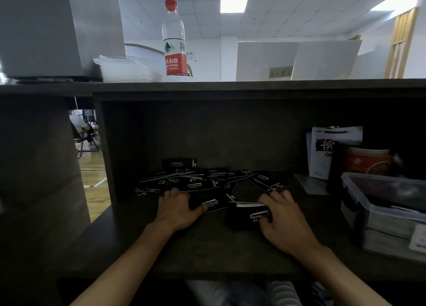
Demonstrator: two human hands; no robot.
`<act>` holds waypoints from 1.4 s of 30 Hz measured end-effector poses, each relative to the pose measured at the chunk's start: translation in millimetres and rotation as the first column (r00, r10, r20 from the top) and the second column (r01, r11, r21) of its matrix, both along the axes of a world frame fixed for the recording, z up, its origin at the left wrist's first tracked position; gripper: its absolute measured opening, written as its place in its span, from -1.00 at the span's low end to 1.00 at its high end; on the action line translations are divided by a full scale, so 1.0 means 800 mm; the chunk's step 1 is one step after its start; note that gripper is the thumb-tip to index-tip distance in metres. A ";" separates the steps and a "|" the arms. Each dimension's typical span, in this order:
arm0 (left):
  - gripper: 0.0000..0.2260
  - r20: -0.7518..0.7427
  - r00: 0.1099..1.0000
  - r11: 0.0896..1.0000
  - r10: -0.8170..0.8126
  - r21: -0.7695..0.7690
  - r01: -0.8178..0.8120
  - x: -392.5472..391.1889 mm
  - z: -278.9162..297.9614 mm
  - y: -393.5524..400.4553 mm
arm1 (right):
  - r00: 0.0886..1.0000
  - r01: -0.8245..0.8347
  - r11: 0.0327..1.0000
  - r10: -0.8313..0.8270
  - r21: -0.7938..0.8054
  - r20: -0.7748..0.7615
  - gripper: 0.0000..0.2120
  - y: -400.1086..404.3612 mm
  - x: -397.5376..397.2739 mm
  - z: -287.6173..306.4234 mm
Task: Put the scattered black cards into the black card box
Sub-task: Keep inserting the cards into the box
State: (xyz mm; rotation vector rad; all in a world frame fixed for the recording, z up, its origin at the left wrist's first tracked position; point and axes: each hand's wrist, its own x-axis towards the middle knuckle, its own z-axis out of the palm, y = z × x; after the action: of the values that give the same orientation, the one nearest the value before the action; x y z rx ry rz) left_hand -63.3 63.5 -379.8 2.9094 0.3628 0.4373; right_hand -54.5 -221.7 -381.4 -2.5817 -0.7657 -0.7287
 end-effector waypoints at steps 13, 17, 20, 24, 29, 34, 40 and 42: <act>-0.72 0.417 0.814 0.629 -0.404 -0.520 0.578 -0.018 0.020 -0.037 | 0.997 0.039 0.999 -0.038 0.009 -0.064 -0.52 0.053 -0.013 0.010; -0.72 0.388 0.808 0.562 -0.444 -0.582 0.588 -0.022 0.023 -0.043 | 0.994 0.069 0.997 -0.073 -0.044 -0.084 -0.43 0.054 -0.011 0.005; -0.72 0.356 0.829 0.479 -0.431 -0.689 0.544 -0.019 0.024 -0.042 | 0.994 0.070 0.994 -0.076 -0.085 -0.076 -0.52 0.054 -0.008 0.005; -0.83 0.284 0.950 0.691 -0.129 -0.661 0.291 0.012 0.032 -0.012 | 0.996 0.038 0.996 -0.044 -0.076 -0.073 -0.50 0.054 -0.005 0.005; -0.43 -0.072 0.965 0.923 0.253 -0.282 -0.263 0.052 0.030 0.037 | 0.998 0.018 0.997 -0.023 -0.068 -0.062 -0.48 0.052 -0.005 0.004; -0.51 -0.037 0.960 0.889 0.277 -0.370 -0.271 0.063 0.016 0.043 | 0.998 0.008 0.998 -0.011 -0.057 -0.059 -0.49 0.052 -0.004 0.003; -0.86 0.288 0.953 0.765 -0.095 -0.591 0.255 0.032 0.019 0.040 | 0.999 -0.016 0.999 0.015 -0.032 -0.049 -0.49 0.051 -0.006 0.003; -0.82 0.307 0.901 0.708 -0.307 -0.558 0.432 0.015 0.019 0.028 | 0.999 -0.012 0.999 0.010 -0.038 -0.053 -0.49 0.051 -0.008 0.003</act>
State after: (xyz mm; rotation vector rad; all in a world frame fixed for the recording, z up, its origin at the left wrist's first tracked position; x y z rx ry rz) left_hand -51.5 86.0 -364.9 2.1865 -0.1127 0.4265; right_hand -60.9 -180.6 -379.3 -2.6177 -0.7844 -0.6462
